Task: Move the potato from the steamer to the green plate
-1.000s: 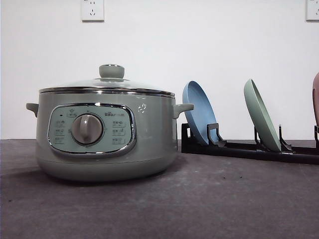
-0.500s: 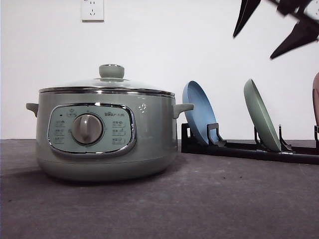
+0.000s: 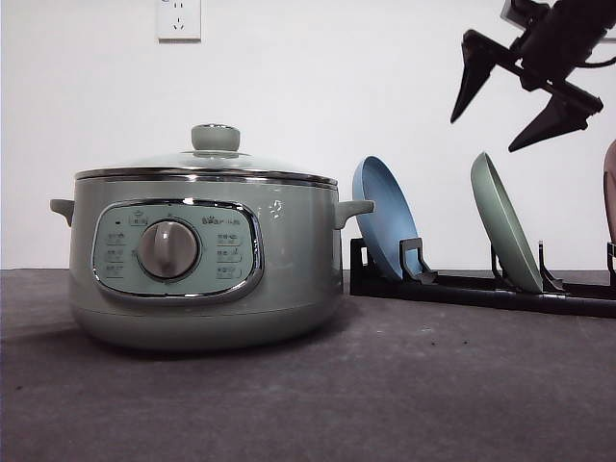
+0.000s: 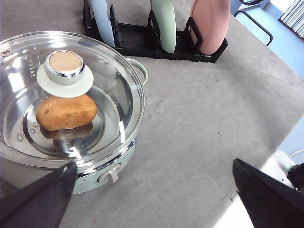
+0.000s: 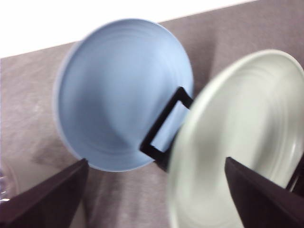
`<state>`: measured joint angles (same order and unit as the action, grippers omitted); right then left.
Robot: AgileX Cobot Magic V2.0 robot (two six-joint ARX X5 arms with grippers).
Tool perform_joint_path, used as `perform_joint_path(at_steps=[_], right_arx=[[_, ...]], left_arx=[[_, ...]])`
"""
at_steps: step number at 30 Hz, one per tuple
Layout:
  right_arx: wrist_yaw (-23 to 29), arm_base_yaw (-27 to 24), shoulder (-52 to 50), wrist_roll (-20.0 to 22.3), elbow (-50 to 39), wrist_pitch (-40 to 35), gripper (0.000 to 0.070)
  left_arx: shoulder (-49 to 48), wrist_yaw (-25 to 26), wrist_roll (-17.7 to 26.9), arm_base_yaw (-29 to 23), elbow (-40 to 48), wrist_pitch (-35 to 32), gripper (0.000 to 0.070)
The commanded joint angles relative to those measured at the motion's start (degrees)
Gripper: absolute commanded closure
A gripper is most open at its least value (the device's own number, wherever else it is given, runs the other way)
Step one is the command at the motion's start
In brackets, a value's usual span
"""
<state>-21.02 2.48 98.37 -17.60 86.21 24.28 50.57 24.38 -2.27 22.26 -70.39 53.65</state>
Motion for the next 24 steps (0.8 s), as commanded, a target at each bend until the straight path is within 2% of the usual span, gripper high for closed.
perform_joint_path(at_steps=[1, 4, 6, 8, 10, 12, 24], right_arx=[[0.05, -0.11, 1.69, -0.65, 1.31, -0.7, 0.0157], [0.03, -0.09, 2.78, -0.66, 1.31, -1.0, 0.0165], [0.02, -0.09, 3.18, -0.66, 1.31, -1.25, 0.0211], [0.05, -0.08, 3.28, -0.66, 1.31, -1.47, 0.0304], [0.07, -0.07, 3.3, -0.87, 1.31, -1.88, 0.0427], [0.0, -0.09, 3.31, -1.79, 1.31, -1.98, 0.048], [-1.21, -0.09, 4.83, -3.1, 1.31, -2.51, 0.049]], left_arx=[[0.48, 0.33, 0.81, 0.26, -1.33, -0.46, 0.0029], [0.48, 0.33, 0.77, 0.26, -1.33, -0.42, 0.003], [0.48, 0.33, 0.75, 0.26, -1.33, -0.36, 0.0029], [0.48, 0.33, 0.76, 0.26, -1.33, -0.1, 0.0029], [0.48, 0.33, 0.79, 0.26, -1.33, 0.45, 0.0029], [0.51, 0.33, 0.81, 0.26, -1.33, 0.82, 0.003], [0.52, 0.33, 0.77, 0.26, -1.33, 1.33, 0.0029]])
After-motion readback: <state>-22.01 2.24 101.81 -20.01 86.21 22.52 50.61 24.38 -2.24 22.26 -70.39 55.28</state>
